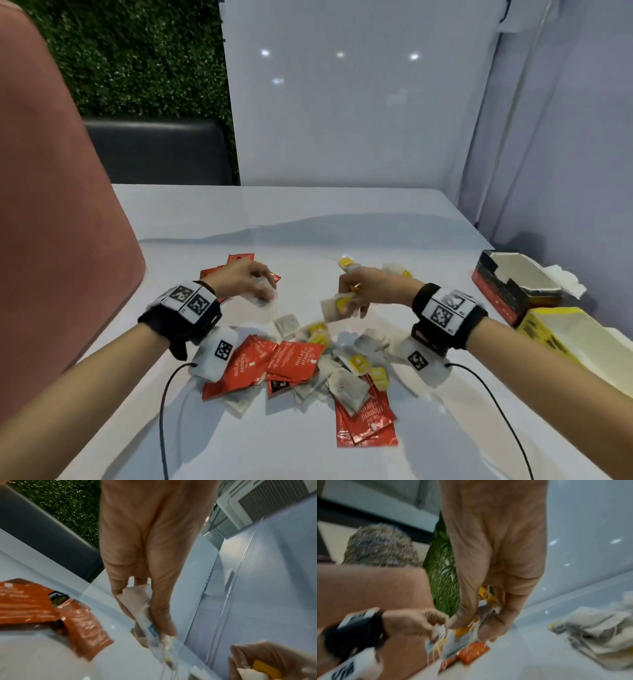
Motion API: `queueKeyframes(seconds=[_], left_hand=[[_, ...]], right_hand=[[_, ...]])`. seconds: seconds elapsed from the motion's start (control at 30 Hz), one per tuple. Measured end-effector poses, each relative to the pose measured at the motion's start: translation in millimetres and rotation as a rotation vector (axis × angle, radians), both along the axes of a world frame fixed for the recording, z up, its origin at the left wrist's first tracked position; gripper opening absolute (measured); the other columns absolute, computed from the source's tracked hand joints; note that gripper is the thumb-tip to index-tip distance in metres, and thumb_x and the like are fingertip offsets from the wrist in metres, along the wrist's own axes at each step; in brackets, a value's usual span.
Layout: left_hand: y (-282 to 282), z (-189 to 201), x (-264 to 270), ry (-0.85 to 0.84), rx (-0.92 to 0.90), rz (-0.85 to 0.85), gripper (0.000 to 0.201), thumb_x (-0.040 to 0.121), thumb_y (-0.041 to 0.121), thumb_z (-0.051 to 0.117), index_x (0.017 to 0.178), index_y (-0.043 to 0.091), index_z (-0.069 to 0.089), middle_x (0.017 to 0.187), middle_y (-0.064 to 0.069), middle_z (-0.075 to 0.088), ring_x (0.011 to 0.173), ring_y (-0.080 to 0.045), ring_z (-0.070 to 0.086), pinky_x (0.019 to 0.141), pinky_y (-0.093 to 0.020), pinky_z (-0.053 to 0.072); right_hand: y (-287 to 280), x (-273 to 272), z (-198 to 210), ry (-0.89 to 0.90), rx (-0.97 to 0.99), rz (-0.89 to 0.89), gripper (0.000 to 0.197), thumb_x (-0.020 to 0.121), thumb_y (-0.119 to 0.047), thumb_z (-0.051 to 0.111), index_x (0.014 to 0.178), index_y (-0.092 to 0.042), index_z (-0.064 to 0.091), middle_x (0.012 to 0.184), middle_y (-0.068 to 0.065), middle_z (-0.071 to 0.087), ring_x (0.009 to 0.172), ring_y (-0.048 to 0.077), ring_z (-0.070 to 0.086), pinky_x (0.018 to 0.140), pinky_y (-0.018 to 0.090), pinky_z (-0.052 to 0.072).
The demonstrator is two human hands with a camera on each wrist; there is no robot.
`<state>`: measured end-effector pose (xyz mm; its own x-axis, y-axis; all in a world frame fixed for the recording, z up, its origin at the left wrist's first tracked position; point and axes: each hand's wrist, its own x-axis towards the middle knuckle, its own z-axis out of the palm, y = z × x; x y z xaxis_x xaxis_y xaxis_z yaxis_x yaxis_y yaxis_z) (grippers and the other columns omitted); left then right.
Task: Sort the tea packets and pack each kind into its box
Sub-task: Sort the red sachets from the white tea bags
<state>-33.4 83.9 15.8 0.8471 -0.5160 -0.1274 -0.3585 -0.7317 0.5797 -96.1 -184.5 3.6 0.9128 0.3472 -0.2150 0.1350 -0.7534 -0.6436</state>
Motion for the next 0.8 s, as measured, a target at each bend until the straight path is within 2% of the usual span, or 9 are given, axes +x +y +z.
queueKeyframes(seconds=[0.07, 0.13, 0.2, 0.3, 0.37, 0.47, 0.6, 0.7, 0.8], left_hand=[[-2, 15, -2, 0.014, -0.127, 0.001, 0.025, 0.068, 0.034, 0.075, 0.086, 0.018, 0.069, 0.083, 0.002, 0.064, 0.075, -0.005, 0.060, 0.061, -0.014, 0.043], [-6, 26, -6, 0.092, -0.278, 0.012, 0.017, 0.078, 0.015, 0.072, 0.091, 0.005, 0.067, 0.079, -0.005, 0.064, 0.060, -0.003, 0.061, 0.052, -0.016, 0.047], [-11, 34, -6, 0.096, -0.332, 0.007, 0.015, 0.081, 0.009, 0.068, 0.093, 0.001, 0.065, 0.080, -0.008, 0.062, 0.058, -0.005, 0.059, 0.052, -0.014, 0.046], [-23, 40, -5, 0.100, -0.368, -0.019, 0.016, 0.082, 0.010, 0.067, 0.095, 0.001, 0.064, 0.079, -0.006, 0.059, 0.056, -0.001, 0.058, 0.054, -0.011, 0.045], [-30, 41, -2, 0.093, -0.355, -0.034, 0.014, 0.083, 0.010, 0.067, 0.094, 0.002, 0.063, 0.079, -0.006, 0.058, 0.057, 0.000, 0.058, 0.053, -0.009, 0.044], [-39, 44, 6, 0.092, -0.319, -0.042, 0.010, 0.082, 0.014, 0.069, 0.088, 0.008, 0.064, 0.082, -0.006, 0.058, 0.068, -0.011, 0.057, 0.058, -0.013, 0.045], [-49, 43, 22, 0.099, -0.251, -0.070, 0.012, 0.081, 0.015, 0.069, 0.089, 0.008, 0.065, 0.083, -0.006, 0.059, 0.073, -0.014, 0.056, 0.065, -0.018, 0.043], [-66, 40, 31, 0.090, -0.207, -0.108, 0.011, 0.080, 0.016, 0.071, 0.088, 0.009, 0.065, 0.082, -0.006, 0.060, 0.075, -0.014, 0.054, 0.064, -0.018, 0.042], [-93, 37, 37, 0.070, -0.180, -0.149, 0.011, 0.079, 0.017, 0.072, 0.086, 0.012, 0.066, 0.084, -0.007, 0.060, 0.076, -0.015, 0.053, 0.061, -0.016, 0.042]], right_hand=[[-22, -5, 15, -0.028, 0.120, -0.092, 0.017, 0.081, -0.010, 0.070, 0.081, -0.009, 0.053, 0.076, 0.005, 0.060, 0.060, 0.016, 0.064, 0.065, 0.035, 0.052], [-45, -3, 25, -0.093, 0.200, -0.225, 0.016, 0.082, -0.011, 0.069, 0.085, -0.008, 0.053, 0.074, 0.005, 0.059, 0.059, 0.017, 0.063, 0.057, 0.031, 0.048], [-64, 6, 26, -0.176, 0.231, -0.365, 0.013, 0.084, -0.006, 0.066, 0.085, -0.006, 0.052, 0.079, 0.011, 0.057, 0.058, 0.020, 0.061, 0.052, 0.026, 0.052], [-82, 28, 11, -0.227, 0.092, -0.506, 0.013, 0.083, -0.003, 0.064, 0.089, -0.005, 0.053, 0.088, 0.017, 0.055, 0.058, 0.021, 0.058, 0.050, 0.023, 0.054], [-85, 35, 1, -0.200, -0.086, -0.519, 0.017, 0.084, -0.006, 0.063, 0.098, -0.005, 0.054, 0.097, 0.017, 0.055, 0.068, 0.024, 0.059, 0.058, 0.026, 0.054], [-84, 31, -5, -0.225, -0.447, -0.398, 0.038, 0.087, -0.014, 0.061, 0.121, -0.006, 0.047, 0.119, 0.018, 0.052, 0.104, 0.033, 0.052, 0.083, 0.036, 0.044], [-68, -6, 1, -0.368, -0.495, -0.192, 0.042, 0.087, -0.016, 0.061, 0.125, -0.013, 0.045, 0.123, 0.010, 0.050, 0.112, 0.030, 0.050, 0.087, 0.037, 0.043], [-56, -39, -2, -0.129, -0.513, 0.027, 0.065, 0.082, -0.019, 0.069, 0.138, -0.020, 0.036, 0.140, 0.006, 0.041, 0.119, 0.024, 0.047, 0.095, 0.035, 0.040], [-46, -63, -16, 0.013, -0.694, 0.274, 0.095, 0.076, -0.020, 0.074, 0.147, -0.038, 0.014, 0.153, 0.006, 0.017, 0.136, 0.025, 0.023, 0.101, 0.045, 0.039]])
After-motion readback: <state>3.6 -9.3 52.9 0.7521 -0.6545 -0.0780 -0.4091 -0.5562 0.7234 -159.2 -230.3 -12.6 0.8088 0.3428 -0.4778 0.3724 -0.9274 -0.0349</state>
